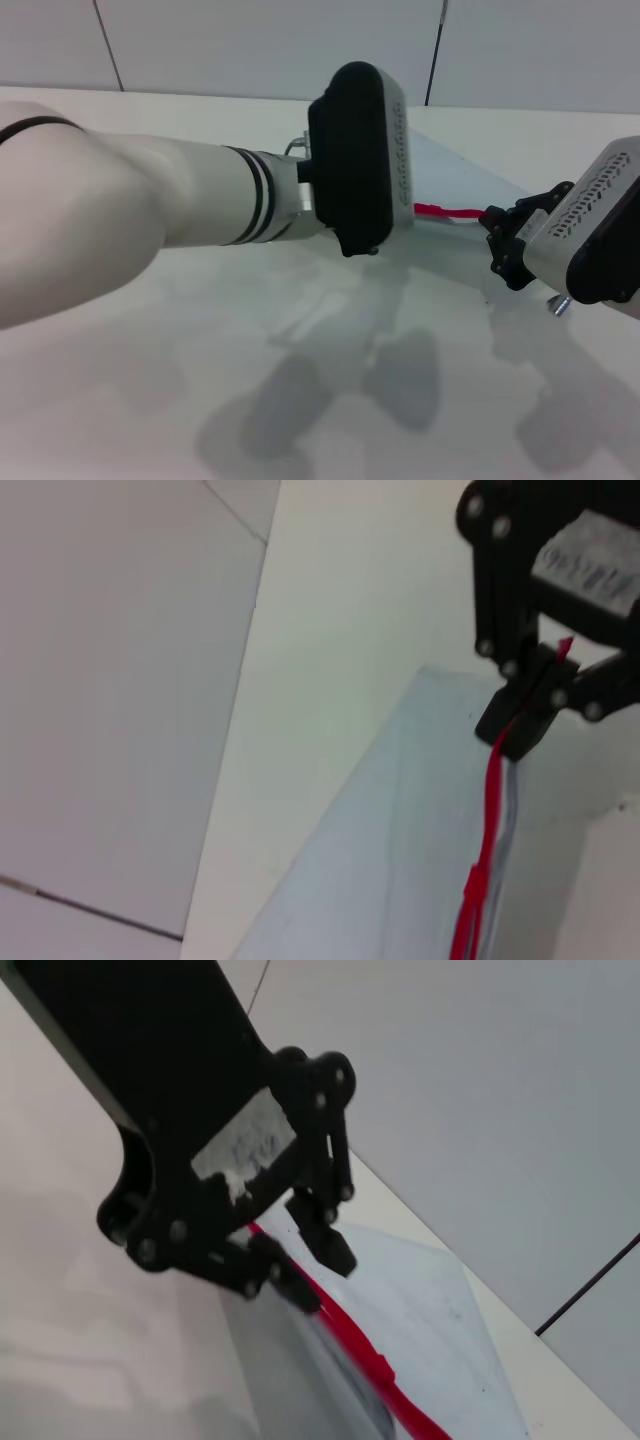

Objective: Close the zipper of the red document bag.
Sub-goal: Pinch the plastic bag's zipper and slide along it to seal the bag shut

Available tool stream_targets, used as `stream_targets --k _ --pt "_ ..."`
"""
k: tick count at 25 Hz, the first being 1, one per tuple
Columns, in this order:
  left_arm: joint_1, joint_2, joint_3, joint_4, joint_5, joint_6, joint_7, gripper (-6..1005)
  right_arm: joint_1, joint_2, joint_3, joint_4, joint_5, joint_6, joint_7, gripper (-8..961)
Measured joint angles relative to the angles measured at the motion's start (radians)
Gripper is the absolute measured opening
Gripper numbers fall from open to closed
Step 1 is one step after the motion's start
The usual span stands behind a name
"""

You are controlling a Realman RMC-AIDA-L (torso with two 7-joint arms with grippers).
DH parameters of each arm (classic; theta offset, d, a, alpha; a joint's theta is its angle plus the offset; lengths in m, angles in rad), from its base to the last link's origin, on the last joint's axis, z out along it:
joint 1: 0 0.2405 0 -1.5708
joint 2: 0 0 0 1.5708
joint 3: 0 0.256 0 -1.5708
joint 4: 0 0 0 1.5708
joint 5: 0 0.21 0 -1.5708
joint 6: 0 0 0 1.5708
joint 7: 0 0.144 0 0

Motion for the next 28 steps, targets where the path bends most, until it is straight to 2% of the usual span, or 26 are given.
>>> stream_targets --k 5,8,13,28 --pt "-0.01 -0.001 0.011 0.008 0.001 -0.001 0.0 143 0.003 -0.001 0.0 0.002 0.003 0.002 0.0 16" --pt "-0.015 -0.001 0.019 0.01 0.001 -0.005 0.001 327 0.004 -0.002 0.0 0.005 0.005 0.007 0.0 16" --pt "-0.018 -0.001 0.042 0.011 0.004 -0.04 0.009 390 0.006 -0.002 0.0 0.007 0.007 0.01 0.0 16" --pt "-0.019 -0.001 0.082 -0.014 0.004 -0.101 0.01 375 0.006 -0.002 -0.012 -0.003 0.006 0.028 -0.001 16"
